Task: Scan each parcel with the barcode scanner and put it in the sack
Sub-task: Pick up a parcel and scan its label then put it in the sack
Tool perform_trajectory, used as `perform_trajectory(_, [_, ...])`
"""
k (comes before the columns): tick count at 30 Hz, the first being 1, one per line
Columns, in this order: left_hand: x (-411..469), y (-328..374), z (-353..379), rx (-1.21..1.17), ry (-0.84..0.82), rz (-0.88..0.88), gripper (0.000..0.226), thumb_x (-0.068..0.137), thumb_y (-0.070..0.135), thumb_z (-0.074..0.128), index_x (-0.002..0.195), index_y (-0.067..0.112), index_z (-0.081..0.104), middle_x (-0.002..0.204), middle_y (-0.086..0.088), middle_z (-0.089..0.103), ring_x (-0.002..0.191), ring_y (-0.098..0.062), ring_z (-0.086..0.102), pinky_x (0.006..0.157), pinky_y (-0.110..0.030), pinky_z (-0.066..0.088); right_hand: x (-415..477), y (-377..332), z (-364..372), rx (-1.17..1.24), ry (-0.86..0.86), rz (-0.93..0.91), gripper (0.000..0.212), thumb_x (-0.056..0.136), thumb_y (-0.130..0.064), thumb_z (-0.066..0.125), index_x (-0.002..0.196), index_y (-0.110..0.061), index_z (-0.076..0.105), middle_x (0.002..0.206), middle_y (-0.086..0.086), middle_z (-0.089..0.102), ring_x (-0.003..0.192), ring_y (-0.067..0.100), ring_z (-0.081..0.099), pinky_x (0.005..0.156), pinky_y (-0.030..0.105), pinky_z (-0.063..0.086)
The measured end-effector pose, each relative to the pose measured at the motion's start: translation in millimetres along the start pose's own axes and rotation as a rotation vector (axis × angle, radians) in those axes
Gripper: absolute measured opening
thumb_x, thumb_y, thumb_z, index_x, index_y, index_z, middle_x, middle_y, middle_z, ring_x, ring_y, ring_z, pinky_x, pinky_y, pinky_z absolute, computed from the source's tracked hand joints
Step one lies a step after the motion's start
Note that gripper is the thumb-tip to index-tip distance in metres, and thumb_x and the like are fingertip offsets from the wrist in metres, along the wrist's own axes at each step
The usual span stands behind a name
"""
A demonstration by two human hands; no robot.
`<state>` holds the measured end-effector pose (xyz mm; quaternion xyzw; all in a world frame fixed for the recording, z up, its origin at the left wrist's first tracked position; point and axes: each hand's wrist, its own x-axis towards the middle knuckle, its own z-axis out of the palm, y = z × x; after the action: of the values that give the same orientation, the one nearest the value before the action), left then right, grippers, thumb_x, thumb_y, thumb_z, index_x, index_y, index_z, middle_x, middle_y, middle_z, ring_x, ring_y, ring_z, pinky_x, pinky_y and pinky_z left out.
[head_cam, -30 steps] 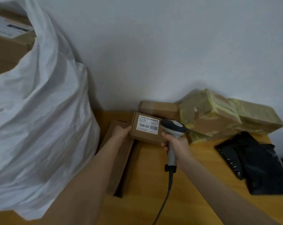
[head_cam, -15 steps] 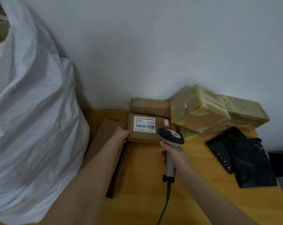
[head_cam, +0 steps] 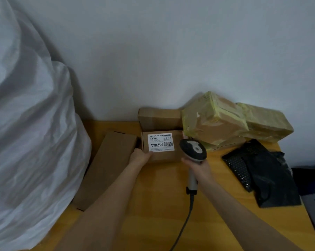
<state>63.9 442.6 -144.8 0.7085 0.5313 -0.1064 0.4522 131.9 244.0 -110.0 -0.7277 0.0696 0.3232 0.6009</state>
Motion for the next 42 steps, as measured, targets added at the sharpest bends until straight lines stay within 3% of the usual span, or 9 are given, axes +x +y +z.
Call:
perform_trajectory(3, [2.6,-5.6,2.6,-0.247,-0.016,-0.06,0.055,0.094,0.037,0.06,0.133,0.002,0.045,0.122,-0.01,0.056,0.104,-0.024,0.055,0.083,-0.036,0.051,18.3,3.3,-2.0,-0.019,-0.042,-0.034,0.059,0.078,-0.01,0.08,0.13,-0.01,0.054,0.113,0.001,0.057,0.116,0.021,0.052,0.103,0.037,0.042])
perform_trajectory(7, [-2.3,-10.0,-14.1,-0.508,-0.046,-0.081,0.06,0.088,0.027,0.069,0.138,0.002,0.044,0.13,-0.015,0.056,0.114,-0.027,0.057,0.085,-0.035,0.055,13.2,9.8,0.4,-0.005,-0.081,0.005,0.049,0.08,-0.015,0.079,0.123,-0.015,0.058,0.111,-0.001,0.06,0.11,0.019,0.054,0.1,0.039,0.046])
perform_trajectory(9, [-8.9,-8.4,-30.1,-0.528,-0.033,-0.052,0.058,0.088,0.023,0.069,0.137,0.003,0.045,0.129,-0.014,0.056,0.11,-0.025,0.057,0.085,-0.033,0.055,-1.3,4.2,1.1,0.087,-0.097,0.042,0.033,0.081,-0.016,0.078,0.11,-0.016,0.06,0.098,0.0,0.065,0.09,0.015,0.064,0.078,0.031,0.056])
perform_trajectory(11, [-18.1,-6.8,-47.0,-0.546,-0.031,-0.024,0.059,0.088,0.02,0.068,0.139,0.004,0.043,0.13,-0.014,0.056,0.109,-0.024,0.057,0.086,-0.033,0.054,-22.8,-5.7,2.9,0.108,-0.117,0.029,0.019,0.083,-0.016,0.076,0.095,-0.011,0.063,0.074,0.004,0.067,0.058,0.007,0.064,0.052,0.02,0.051])
perform_trajectory(13, [-27.9,-7.3,-62.7,-0.557,-0.028,0.007,0.062,0.087,0.019,0.069,0.141,0.006,0.042,0.13,-0.012,0.057,0.11,-0.025,0.058,0.091,-0.035,0.052,-48.4,-14.1,6.8,0.081,-0.125,-0.008,0.014,0.084,-0.016,0.075,0.081,-0.008,0.063,0.056,0.002,0.064,0.043,0.006,0.057,0.042,0.018,0.045])
perform_trajectory(17, [-54.8,-12.1,-89.5,-0.502,0.007,0.091,0.062,0.086,0.022,0.07,0.141,0.011,0.044,0.13,-0.009,0.058,0.109,-0.023,0.058,0.093,-0.039,0.05,-102.0,-25.8,15.7,0.019,-0.162,-0.095,0.022,0.083,-0.016,0.075,0.067,-0.006,0.064,0.049,0.002,0.061,0.041,0.009,0.055,0.043,0.02,0.044])
perform_trajectory(32, [-121.8,-20.6,-144.0,-0.512,0.069,0.245,0.062,0.085,0.027,0.072,0.139,0.01,0.046,0.129,-0.01,0.06,0.114,-0.027,0.059,0.104,-0.047,0.045,-188.2,-43.7,28.6,-0.053,-0.159,-0.185,0.028,0.084,-0.015,0.072,0.059,-0.008,0.061,0.045,0.003,0.058,0.04,0.013,0.053,0.05,0.028,0.043])
perform_trajectory(40, [-154.0,30.9,-182.8,-0.583,0.092,0.415,0.053,0.087,0.025,0.07,0.132,0.001,0.054,0.106,-0.007,0.069,0.097,-0.021,0.067,0.087,-0.033,0.056,-196.9,-104.9,40.3,0.091,-0.203,-0.352,0.015,0.085,-0.015,0.072,0.076,-0.006,0.064,0.05,0.004,0.062,0.041,0.01,0.054,0.044,0.023,0.044])
perform_trajectory(42, [-169.7,52.3,-203.2,-0.598,0.127,0.472,0.051,0.088,0.026,0.069,0.129,0.001,0.055,0.102,-0.005,0.068,0.092,-0.018,0.066,0.074,-0.024,0.058,-199.9,-132.6,48.2,0.108,-0.233,-0.44,0.012,0.086,-0.015,0.071,0.081,-0.006,0.064,0.051,0.003,0.063,0.044,0.011,0.055,0.046,0.023,0.047])
